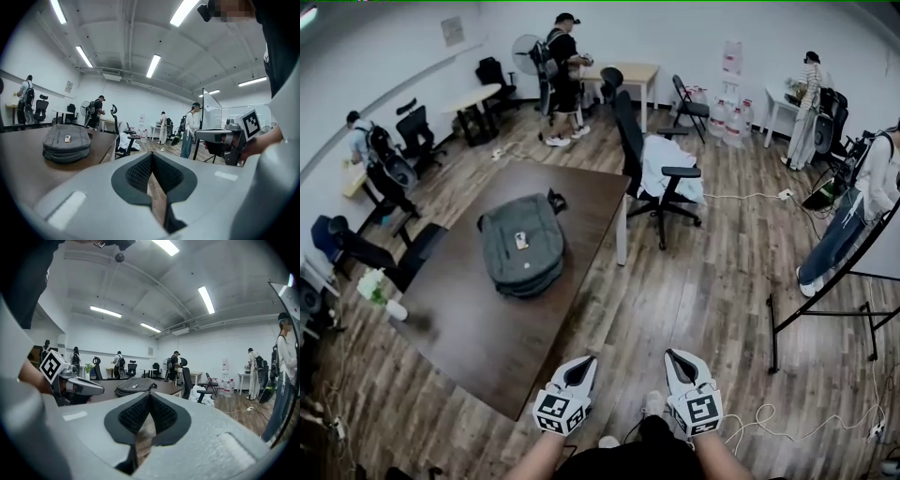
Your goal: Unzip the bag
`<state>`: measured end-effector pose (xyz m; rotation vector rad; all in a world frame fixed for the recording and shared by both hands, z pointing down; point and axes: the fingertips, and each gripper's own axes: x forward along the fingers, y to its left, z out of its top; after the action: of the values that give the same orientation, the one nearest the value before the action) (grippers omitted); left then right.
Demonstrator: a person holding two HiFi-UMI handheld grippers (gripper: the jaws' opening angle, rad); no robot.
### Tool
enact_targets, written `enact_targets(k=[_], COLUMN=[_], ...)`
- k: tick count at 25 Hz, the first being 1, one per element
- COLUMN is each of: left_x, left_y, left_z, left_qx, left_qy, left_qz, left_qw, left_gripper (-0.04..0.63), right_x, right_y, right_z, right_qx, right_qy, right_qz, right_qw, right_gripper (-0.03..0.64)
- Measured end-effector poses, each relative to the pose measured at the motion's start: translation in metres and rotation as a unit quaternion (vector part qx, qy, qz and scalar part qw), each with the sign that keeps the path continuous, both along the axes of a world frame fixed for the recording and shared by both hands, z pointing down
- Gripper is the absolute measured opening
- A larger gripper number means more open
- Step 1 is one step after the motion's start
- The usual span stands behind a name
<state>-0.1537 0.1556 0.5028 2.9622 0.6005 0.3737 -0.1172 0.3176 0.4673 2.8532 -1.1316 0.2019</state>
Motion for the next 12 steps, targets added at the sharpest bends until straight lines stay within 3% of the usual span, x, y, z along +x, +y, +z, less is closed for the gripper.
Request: enact_targets(k=[12], left_x=[0.098], left_y=[-0.025], left_z=[-0.004], left_qx=[0.024], left_qy=[-0.003], left_qz=[-0.087], left_qw=[0.9959], left_gripper=[0.018], right_x=[0.121], right_y=[-0.041], right_z=[0.001], right_qx=[-0.006], right_qy=[0.009], right_qz=[-0.124], right_qw=[0.992], right_gripper=[0.003])
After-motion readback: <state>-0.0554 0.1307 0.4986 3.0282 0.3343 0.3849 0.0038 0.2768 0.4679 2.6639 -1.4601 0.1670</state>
